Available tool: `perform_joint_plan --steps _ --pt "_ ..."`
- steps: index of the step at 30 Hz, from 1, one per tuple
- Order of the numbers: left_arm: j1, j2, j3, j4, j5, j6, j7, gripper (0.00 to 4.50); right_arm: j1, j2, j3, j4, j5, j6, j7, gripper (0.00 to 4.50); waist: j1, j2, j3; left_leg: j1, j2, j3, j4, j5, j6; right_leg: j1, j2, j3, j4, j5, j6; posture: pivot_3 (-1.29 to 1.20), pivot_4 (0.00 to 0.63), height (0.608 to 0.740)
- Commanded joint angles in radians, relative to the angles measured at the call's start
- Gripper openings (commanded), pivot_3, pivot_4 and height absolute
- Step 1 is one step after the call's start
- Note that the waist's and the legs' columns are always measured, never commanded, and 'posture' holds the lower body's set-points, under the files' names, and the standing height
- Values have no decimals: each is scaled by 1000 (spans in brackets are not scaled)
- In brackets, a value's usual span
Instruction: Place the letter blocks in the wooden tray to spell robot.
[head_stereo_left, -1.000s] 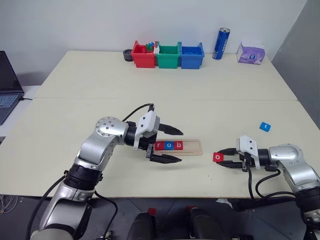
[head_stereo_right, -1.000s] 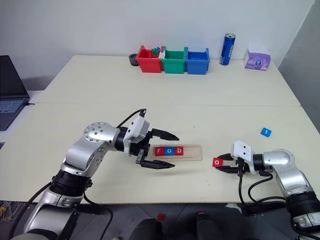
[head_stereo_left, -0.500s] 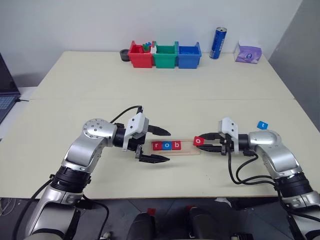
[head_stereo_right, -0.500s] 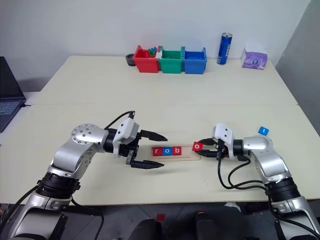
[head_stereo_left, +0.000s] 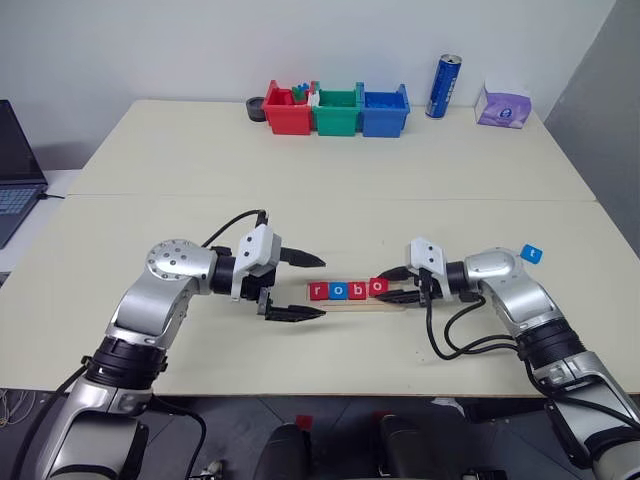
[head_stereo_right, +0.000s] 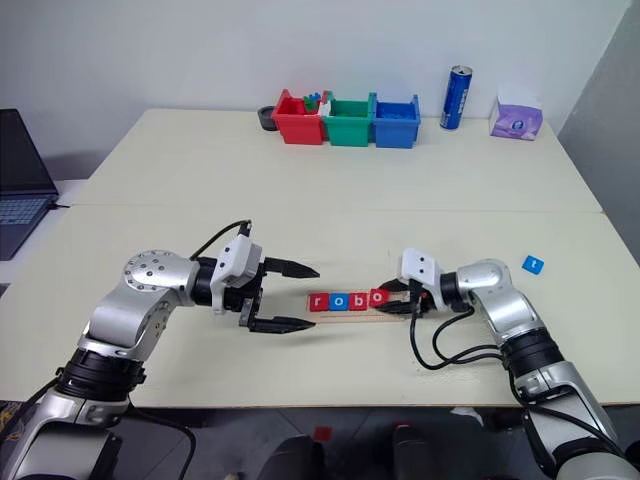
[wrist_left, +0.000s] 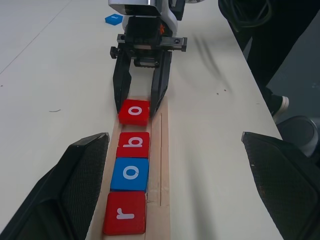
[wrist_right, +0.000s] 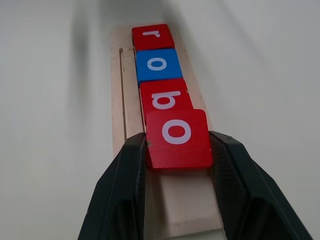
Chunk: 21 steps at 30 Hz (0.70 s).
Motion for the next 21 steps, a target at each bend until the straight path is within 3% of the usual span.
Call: perform_joint_plan --steps 1,21 --pt "-3 7 21 -29 0 -14 14 4500 -32 3 -2 8 -9 -36 24 1454 0 0 0 0 0 0 0 0 0 0 0 0 0 0 0 0 150 740" --pt "2 8 13 -40 4 -19 32 4500 -62 37 1 78 -50 -79 45 1454 -2 0 0 0 0 0 0 0 0 0 0 0 0 0 0 0 150 740"
